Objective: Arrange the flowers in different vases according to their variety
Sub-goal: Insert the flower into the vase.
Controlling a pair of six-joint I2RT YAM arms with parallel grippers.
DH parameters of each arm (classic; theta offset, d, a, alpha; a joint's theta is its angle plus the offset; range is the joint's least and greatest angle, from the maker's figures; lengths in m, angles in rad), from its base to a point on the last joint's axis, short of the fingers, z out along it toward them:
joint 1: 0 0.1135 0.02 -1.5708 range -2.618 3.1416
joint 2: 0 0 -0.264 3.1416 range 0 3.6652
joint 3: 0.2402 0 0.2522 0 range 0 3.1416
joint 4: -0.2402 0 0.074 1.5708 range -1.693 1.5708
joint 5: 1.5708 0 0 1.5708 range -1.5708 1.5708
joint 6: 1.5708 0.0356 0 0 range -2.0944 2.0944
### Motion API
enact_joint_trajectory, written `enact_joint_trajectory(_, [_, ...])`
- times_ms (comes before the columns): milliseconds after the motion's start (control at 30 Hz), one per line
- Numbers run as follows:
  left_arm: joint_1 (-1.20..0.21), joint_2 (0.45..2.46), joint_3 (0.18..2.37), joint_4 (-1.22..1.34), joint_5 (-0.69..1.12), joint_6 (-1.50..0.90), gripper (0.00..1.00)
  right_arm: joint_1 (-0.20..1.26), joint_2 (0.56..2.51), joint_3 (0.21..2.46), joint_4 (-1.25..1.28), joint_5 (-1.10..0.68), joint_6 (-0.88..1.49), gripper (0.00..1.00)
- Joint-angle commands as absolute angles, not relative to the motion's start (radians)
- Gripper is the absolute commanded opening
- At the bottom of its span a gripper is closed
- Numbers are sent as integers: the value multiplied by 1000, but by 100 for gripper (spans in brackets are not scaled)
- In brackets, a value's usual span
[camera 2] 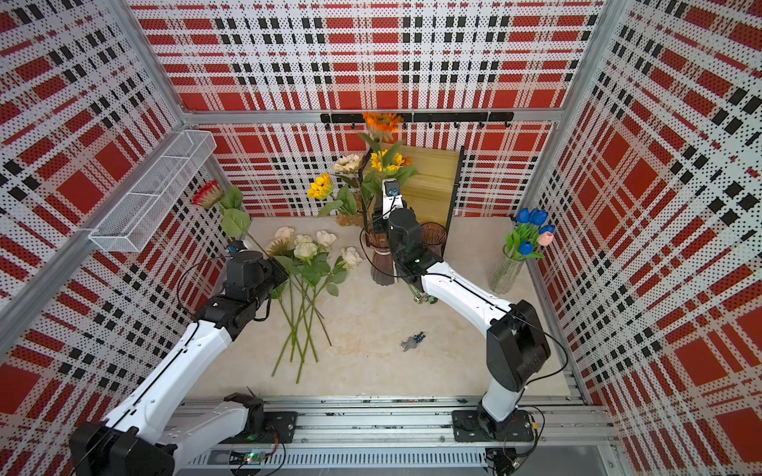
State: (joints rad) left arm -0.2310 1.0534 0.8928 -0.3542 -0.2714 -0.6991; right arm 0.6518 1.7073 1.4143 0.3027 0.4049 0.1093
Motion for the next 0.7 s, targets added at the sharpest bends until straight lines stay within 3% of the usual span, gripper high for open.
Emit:
enact_joint_trajectory(0, [-238,1036,901,-362,-288,-695,0,648,1685,1412,256,413,180,87])
enact_joint_trajectory(133, [-238,1037,910,-360,-285,-695,0,647,1626,1381,176,420,232,100])
enact_joint_trajectory(433, [-351,1037,1005,-361,-359,-681,0,649,1404,1200,0,414,419,100])
enact_joint_trajectory(667, [-582,1068,1190,-414,-605,-641,0,649,1229,1081,-93,436,470,100])
